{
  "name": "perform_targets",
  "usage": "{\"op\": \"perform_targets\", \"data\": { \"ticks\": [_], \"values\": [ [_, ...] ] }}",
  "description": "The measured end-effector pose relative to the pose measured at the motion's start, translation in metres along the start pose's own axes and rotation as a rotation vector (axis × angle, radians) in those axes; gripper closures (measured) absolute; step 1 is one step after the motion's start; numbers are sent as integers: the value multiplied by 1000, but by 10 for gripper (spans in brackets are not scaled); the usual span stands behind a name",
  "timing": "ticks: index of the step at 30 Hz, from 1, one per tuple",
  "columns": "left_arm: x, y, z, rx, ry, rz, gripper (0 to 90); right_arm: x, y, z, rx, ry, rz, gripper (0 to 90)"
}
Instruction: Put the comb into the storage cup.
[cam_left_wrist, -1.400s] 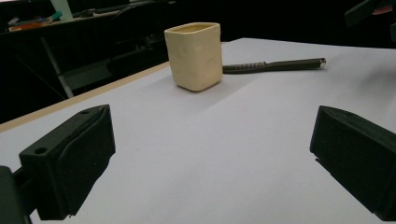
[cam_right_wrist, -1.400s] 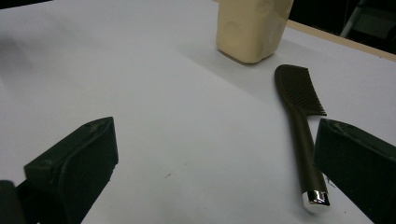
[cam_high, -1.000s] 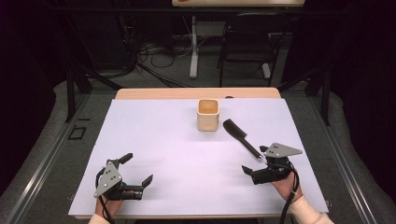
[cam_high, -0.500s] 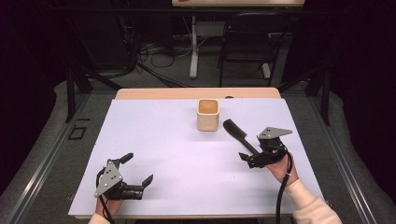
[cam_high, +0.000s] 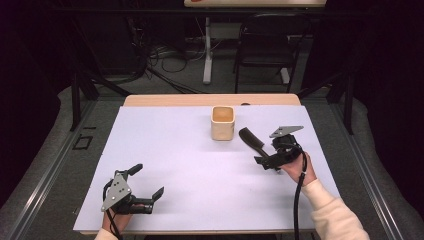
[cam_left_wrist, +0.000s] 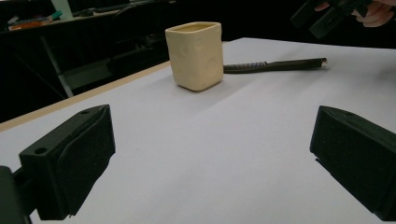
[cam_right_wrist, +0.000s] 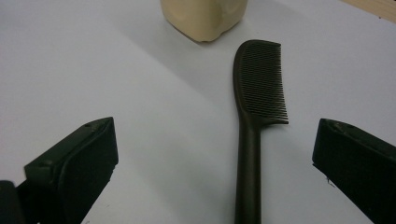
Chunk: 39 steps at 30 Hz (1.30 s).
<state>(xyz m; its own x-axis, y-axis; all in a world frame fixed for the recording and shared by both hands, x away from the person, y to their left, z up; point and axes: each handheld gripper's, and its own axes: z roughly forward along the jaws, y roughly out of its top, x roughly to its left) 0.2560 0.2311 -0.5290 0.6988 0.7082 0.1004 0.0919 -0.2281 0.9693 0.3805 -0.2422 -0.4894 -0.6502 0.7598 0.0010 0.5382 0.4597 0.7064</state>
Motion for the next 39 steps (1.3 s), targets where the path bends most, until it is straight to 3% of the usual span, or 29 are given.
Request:
{"op": "perform_targets", "data": {
  "ticks": [11,15,19,25,27,31,35,37,39],
  "values": [
    [1,0,0,-1,-1,-4,1,-10,9,16,100,-7,9,0],
    [1,0,0,-3,-1,-4,1,-14,14,25,156,-17,16,0],
    [1,0,0,-4,-1,-4,2,-18,20,36,256,-33,20,12],
    [0,0,1,3,-4,-2,1,-19,26,48,339,-62,19,225],
    [0,0,0,0,-3,-3,2,-19,29,51,393,-73,38,312],
    [2,0,0,-1,-3,-6,2,-17,37,59,462,-88,15,462],
    [2,0,0,-1,-6,-9,2,-17,42,66,542,-96,14,555],
    [2,0,0,-2,-7,-8,2,-16,42,69,570,-95,45,579],
    [2,0,0,-5,-6,-11,2,-18,43,71,580,-91,23,594]
  ]
}}
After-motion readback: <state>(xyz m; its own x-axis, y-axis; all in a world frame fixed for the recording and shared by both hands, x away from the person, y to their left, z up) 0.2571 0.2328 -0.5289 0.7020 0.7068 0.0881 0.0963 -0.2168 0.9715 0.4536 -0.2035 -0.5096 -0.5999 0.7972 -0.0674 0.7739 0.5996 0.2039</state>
